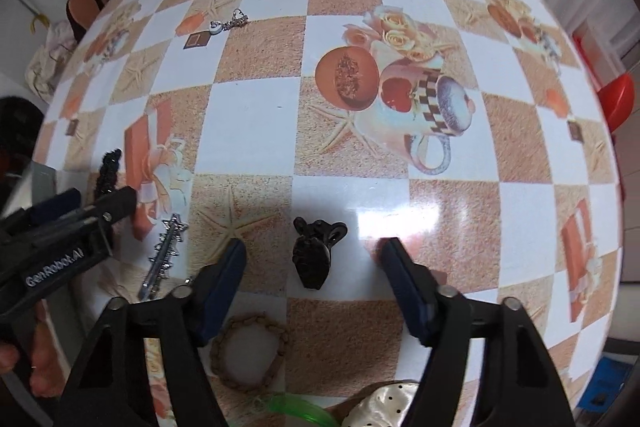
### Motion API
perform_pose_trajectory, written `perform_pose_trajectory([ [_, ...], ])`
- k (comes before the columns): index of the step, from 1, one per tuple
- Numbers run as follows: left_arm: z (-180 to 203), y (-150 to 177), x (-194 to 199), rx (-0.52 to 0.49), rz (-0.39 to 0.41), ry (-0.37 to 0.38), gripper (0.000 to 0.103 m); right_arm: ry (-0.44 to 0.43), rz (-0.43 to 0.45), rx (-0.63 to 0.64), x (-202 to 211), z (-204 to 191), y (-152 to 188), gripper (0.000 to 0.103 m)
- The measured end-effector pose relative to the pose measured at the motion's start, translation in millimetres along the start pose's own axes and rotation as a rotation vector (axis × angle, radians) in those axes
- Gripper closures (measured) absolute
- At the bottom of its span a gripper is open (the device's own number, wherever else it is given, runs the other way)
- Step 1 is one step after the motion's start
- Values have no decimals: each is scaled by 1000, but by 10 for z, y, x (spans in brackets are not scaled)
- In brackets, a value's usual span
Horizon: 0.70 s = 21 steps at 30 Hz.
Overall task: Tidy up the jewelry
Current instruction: 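Grasp black jeweled hair clip with left tool while right tool grasps black claw clip, then lift both clips and carry them over the white tray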
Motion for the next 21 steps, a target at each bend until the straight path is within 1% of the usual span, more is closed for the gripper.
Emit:
perform_pose_trajectory([
  [2,10,6,12,-1,3,0,29,28,9,12,8,2,0,45],
  [3,11,7,16,-1,4,0,31,32,12,15,12,5,-1,46],
  [4,7,11,21,-1,5,-2,35,35,13,17,12,9,-4,50],
  [5,8,12,36,-2,9,-2,37,38,16,20,17,12,-8,56],
  [6,14,11,46,-4,12,-2,43,39,22,23,27,19,-1,60],
  [8,22,19,79,-7,15,2,55,36,26,30,32,6,-15,76],
  [9,25,16,88,-9,18,12,67,34,28,32,35,8,-11,81],
  [10,31,15,93,-10,18,19,68,32,28,34,37,4,-14,85],
  [13,20,41,124,-13,18,40,68,16,28,20,45,17,-19,85],
  [21,64,111,332,-10,50,78,68,-97,28,-40,171,140,21,85],
])
Point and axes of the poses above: each gripper's, at about its wrist camera, not at the fingertips, and x roughly against the way its jaws point, z to its right, y to its underside, the point moved 4 cm from there along -x, roughly the way its jaws point, and after that the axes turned 5 degrees about y, right-handed, at the moved point
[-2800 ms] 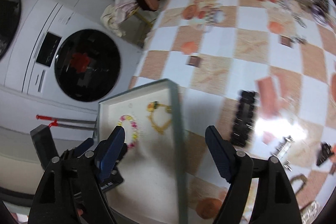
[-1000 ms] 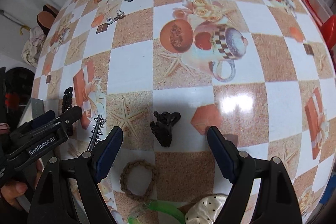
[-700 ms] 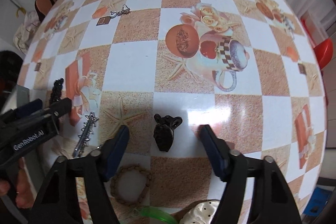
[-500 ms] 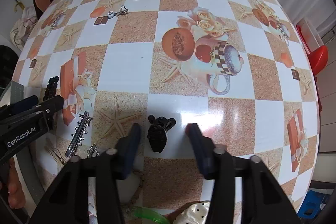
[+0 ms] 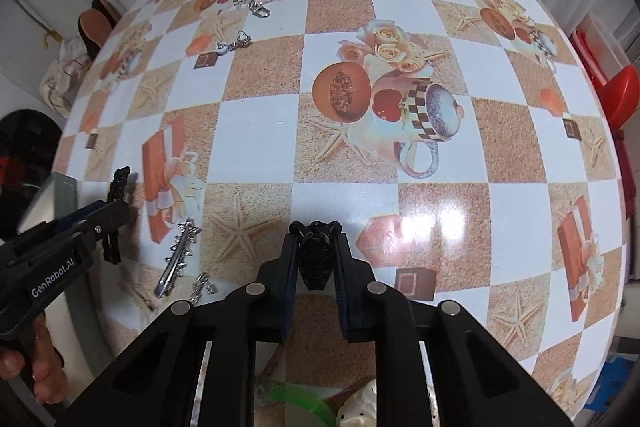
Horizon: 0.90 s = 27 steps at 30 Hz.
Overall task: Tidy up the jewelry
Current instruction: 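Lift both clips and carry them over the white tray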
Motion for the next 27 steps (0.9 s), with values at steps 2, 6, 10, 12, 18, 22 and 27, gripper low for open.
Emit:
perform_pose_trajectory([
  [2,12,10,84,-2,13,7,68,-21,-3,-10,37,18,16,84],
  [6,14,56,225,-10,31,9,68,-63,-9,-27,104,35,34,84],
  [10,-6,122,354,-5,46,15,68,-84,-14,-35,173,55,67,84],
  [12,-34,154,413,5,51,19,68,-88,-12,-34,209,52,70,84],
  [18,-134,252,555,32,63,19,68,-112,-5,-24,322,-25,44,84],
  [22,-257,328,662,60,76,7,68,-130,7,0,399,-159,6,84],
  [27,-476,443,797,117,95,-10,68,-168,19,46,503,-405,-52,84],
])
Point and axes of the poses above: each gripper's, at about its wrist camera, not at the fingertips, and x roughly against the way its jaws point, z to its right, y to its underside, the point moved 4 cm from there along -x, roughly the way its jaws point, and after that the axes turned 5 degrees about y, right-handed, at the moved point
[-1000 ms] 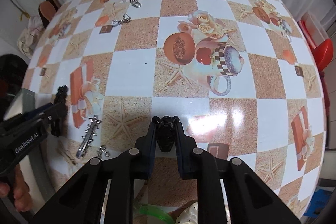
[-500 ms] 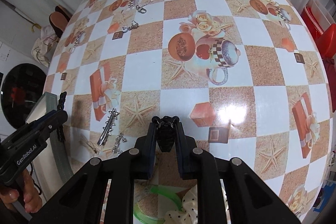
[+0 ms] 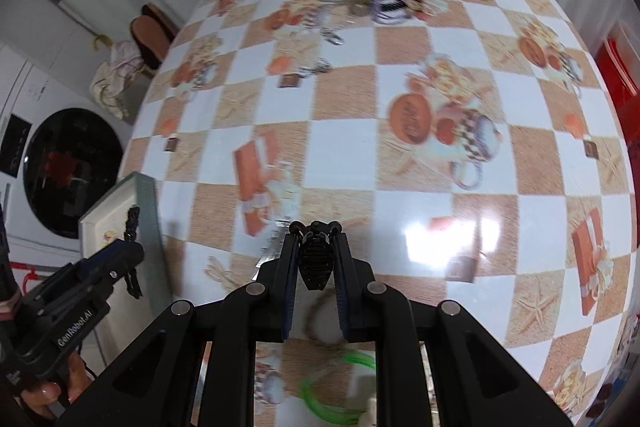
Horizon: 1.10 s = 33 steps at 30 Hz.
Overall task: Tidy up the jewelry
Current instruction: 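Lift both clips and carry them over the white tray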
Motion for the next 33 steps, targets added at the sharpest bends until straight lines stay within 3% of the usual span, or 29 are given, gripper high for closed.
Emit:
perform_pose_trajectory([
  [8,-492,186,207,105,29,-57,68,-76,-8,106,22,-593,-51,84],
  [20,-1344,672,323,297,19,-141,68,-203,-68,324,-179,-1803,65,84],
  [33,-1734,955,173,366,-1,-181,68,-309,-217,458,-784,-2812,374,84],
])
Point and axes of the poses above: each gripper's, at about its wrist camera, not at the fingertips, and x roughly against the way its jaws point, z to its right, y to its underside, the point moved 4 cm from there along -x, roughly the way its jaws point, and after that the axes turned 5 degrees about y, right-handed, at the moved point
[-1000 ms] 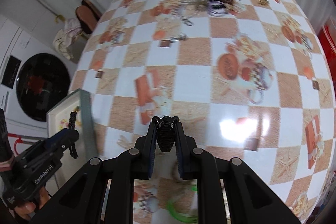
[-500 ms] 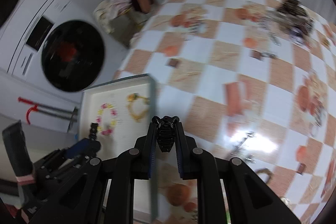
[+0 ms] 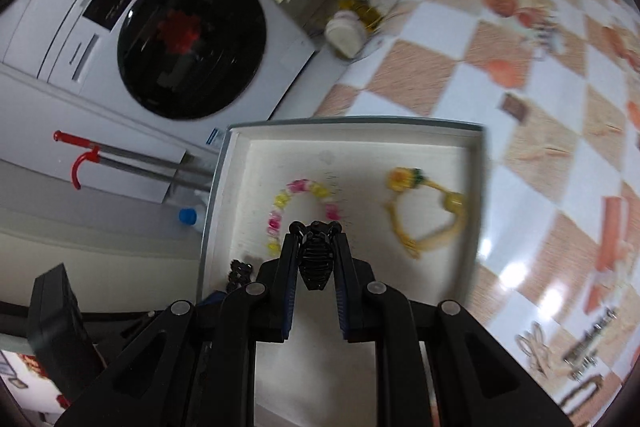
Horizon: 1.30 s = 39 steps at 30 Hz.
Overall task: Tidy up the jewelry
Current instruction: 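Lift both clips and carry them over the white tray, then lower both clips into the tray and open both tools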
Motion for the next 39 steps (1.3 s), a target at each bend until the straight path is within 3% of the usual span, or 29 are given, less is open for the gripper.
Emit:
perform_pose_trajectory([
  [14,-60,16,-166,3,-4,-37,68,26,-89,45,-529,-107,-87,84],
  [20,-57,14,-183,-10,-7,-57,68,93,-59,82,-497,-91,-138,84],
  [30,-1,2,-166,-44,-11,-93,67,64,-77,70,-460,-67,-141,83],
  [31,2,0,-164,-44,-11,-97,67,63,-78,69,-454,-56,-133,80],
  [34,33,-3,-153,-44,-16,-108,67,51,-66,58,-410,-39,-130,54],
  [36,34,-9,-144,-46,-18,-110,67,39,-49,53,-347,-30,-134,52],
  [37,43,-15,-138,-49,-19,-112,61,35,-44,49,-319,-20,-135,52],
  [38,50,-14,-135,-51,-20,-114,47,32,-38,44,-285,-10,-141,52],
  [39,59,-20,-118,-51,-13,-100,26,28,-31,37,-257,-5,-153,52],
])
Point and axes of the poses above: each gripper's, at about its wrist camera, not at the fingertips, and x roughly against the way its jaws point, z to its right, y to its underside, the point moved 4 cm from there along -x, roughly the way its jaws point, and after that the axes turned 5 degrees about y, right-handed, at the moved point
